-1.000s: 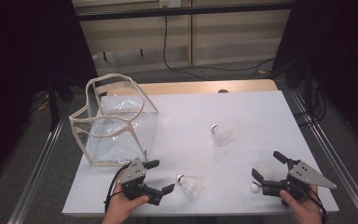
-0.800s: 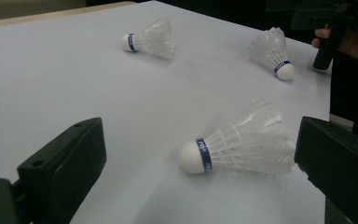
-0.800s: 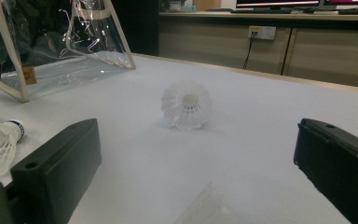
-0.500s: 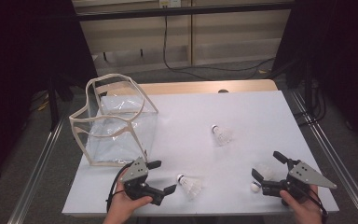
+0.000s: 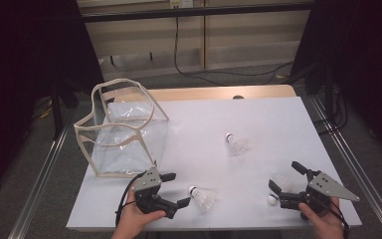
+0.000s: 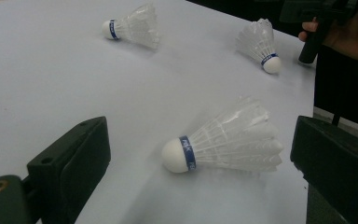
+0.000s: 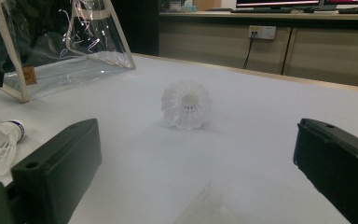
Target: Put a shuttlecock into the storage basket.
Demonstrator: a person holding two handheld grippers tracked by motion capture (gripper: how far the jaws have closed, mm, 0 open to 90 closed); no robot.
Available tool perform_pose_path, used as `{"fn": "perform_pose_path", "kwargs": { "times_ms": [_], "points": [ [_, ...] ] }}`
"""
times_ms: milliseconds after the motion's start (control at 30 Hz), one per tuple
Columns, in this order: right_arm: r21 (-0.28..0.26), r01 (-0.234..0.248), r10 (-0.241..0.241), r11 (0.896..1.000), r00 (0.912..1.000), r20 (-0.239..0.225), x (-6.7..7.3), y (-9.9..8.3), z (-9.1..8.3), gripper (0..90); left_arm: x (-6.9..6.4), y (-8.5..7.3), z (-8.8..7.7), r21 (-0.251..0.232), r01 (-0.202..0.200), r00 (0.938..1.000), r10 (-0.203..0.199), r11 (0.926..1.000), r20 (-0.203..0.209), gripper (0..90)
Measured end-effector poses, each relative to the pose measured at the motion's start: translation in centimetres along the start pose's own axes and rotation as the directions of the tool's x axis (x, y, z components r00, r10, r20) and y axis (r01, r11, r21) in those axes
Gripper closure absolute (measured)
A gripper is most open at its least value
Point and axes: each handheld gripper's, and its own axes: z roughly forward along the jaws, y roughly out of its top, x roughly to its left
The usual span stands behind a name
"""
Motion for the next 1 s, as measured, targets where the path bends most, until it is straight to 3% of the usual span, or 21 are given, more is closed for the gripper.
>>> {"fn": "perform_pose_path", "kwargs": {
  "times_ms": [1000],
  "points": [
    [0.002, -0.007, 0.007, 1.0, 1.0, 0.002, -0.1, 0.0, 0.0, 0.5, -0.3, 0.4, 1.4, 0.092, -0.05, 0.9977, 0.046, 0.9945, 0.05, 5.2]
  ]
}}
